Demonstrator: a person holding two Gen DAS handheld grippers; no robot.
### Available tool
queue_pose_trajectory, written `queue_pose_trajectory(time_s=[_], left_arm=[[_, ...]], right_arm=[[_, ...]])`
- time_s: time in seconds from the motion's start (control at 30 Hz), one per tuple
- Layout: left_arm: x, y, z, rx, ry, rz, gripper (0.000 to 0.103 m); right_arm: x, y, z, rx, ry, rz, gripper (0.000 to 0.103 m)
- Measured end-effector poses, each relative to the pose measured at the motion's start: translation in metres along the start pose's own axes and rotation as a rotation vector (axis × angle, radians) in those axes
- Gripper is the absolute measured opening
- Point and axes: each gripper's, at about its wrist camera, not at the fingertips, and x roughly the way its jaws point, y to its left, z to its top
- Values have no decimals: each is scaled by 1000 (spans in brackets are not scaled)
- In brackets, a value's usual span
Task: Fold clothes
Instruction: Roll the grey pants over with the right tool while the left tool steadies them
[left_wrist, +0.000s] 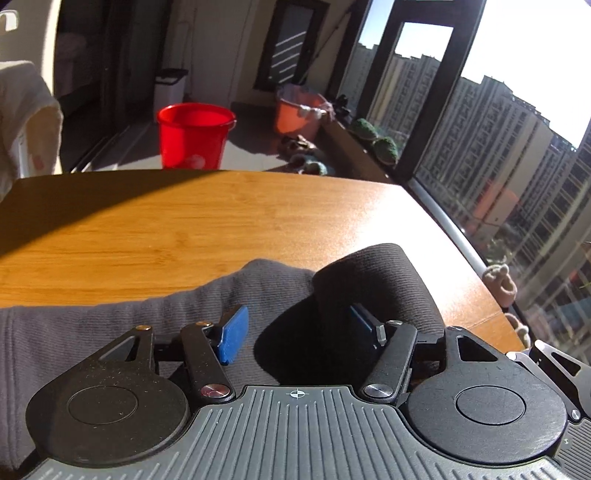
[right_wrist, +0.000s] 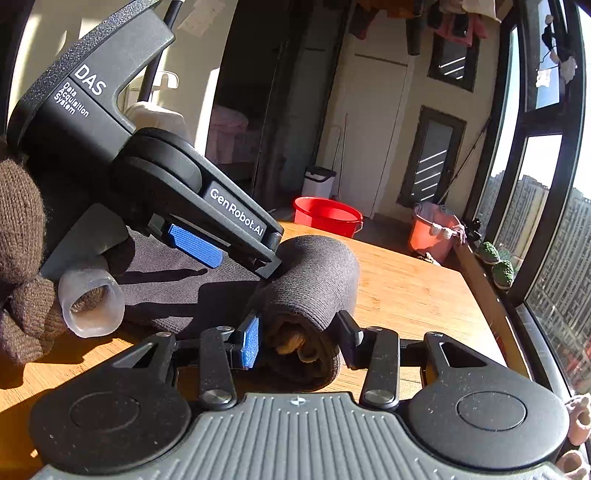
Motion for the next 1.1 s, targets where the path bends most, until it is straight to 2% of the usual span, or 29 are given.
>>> queue_pose_trajectory(time_s=[0.1,0.17,0.27,0.37,0.47,0.53,0.73,0.9,0.97,1.07,1.1], left_arm=[[-1,3,-1,-13,-8,-11,68],[-1,4,-1,-12,-8,-13,68],[-3,7,-3,-16,-7,-14,69],[-3,8,-4,-21,-9,-17,70],[-4,8,-4,-18,-11,-10,70],[-5,8,-4,-12,-13,-4,70],[-12,15,-4,-33,-20,4,69],[-37,30,5,-111,-80,-31,71],[-43,29,9,-114,-90,-56,73],[-38,20,10,-69,-75,-55,75],[-34,20,8,-66,-70,-43,77]], right_arm=[[-4,-35,-1,237,2,94,55],[3,-50,-2,341,22,127,61],[12,-55,-7,397,37,133,67],[21,-52,-11,411,59,122,67],[12,-39,-12,331,51,78,51],[11,-29,-8,254,51,55,49],[11,-3,0,62,48,-10,48],[14,41,3,-246,48,-90,48],[16,57,1,-346,47,-106,48],[17,65,1,-389,47,-92,48],[16,59,3,-349,50,-68,48]])
